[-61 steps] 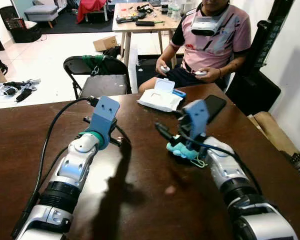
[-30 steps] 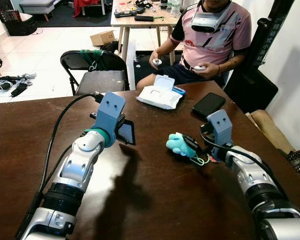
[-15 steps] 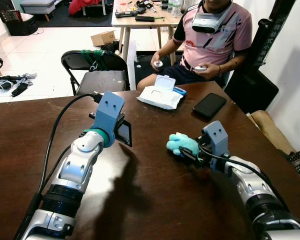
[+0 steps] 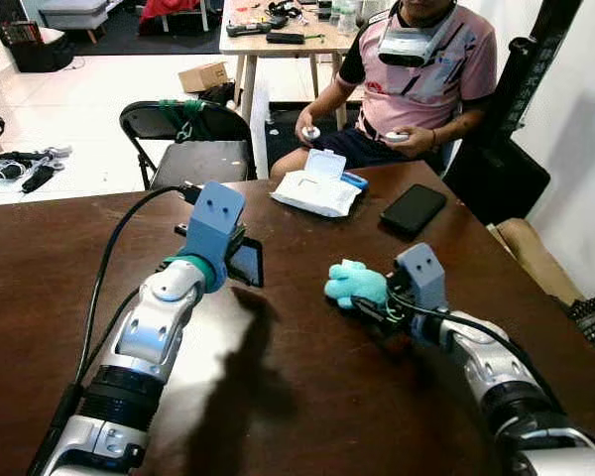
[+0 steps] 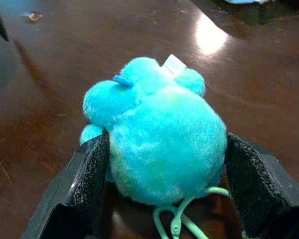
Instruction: Hang keys on a hook
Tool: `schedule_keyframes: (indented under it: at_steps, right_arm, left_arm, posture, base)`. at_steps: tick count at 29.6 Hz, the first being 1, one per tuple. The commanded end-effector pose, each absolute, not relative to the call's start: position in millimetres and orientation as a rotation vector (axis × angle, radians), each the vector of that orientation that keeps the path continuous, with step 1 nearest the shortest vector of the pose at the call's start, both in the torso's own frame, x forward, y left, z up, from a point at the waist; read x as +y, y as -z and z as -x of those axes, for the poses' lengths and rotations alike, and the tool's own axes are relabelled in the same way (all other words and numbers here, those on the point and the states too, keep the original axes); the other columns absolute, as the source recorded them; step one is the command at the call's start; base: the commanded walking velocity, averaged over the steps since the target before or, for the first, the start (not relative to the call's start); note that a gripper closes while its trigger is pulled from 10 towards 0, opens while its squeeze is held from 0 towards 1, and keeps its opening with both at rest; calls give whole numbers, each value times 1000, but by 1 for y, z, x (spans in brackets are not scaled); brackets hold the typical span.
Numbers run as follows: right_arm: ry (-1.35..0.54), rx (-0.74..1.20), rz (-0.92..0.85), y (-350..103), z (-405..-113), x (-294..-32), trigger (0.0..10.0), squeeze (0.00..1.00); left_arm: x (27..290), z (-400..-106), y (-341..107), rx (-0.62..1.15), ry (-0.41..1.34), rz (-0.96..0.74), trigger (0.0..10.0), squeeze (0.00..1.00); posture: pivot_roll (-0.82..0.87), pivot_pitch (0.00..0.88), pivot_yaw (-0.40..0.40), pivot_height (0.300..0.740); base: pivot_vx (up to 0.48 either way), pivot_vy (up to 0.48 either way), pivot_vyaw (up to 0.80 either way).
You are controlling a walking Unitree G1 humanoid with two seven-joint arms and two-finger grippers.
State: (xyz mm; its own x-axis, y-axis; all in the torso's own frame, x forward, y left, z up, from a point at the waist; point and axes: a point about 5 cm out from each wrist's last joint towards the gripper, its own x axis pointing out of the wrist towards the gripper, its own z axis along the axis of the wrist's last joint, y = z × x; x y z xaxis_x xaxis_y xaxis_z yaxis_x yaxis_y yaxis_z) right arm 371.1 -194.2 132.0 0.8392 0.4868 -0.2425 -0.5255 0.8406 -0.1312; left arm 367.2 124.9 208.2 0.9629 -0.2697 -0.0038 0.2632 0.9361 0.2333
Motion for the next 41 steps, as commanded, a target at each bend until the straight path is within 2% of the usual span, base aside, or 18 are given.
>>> schedule_keyframes:
  at_steps: [1,3,4,5,26,41]
  right_arm:
    - [-543,229,200,-129,-372,-190,10000,0]
    - [-549,226,197,-129,-373,-186,10000,0]
    - [-557,237,193,-127,-373,-179,4706,0]
    - [-558,246,192,-124,-373,-177,0,0]
    - [-533,219,168,-126,-374,-180,0,0]
    - [-502,-68,87,-163,-379,-170,0,0]
  left_arm:
    - [128,-366,-206,-16,258,-234,10000,0]
    - [128,-365,-205,-15,257,-233,10000,0]
    - [128,-365,-204,-12,252,-234,10000,0]
    - [129,-365,-204,-10,248,-233,10000,0]
    - [134,-365,-204,-1,226,-234,10000,0]
    - [136,-361,-213,-29,213,-217,10000,0]
  posture:
    - [81,100,79,740]
    - [86,104,78,740]
    - [89,105,77,740]
    - [91,107,77,740]
    - [89,114,86,740]
    - [86,105,85,740]
  base:
    - [0,0,0]
    - [0,0,0]
    - [0,0,0]
    - [0,0,0]
    - [0,0,0]
    - [0,0,0]
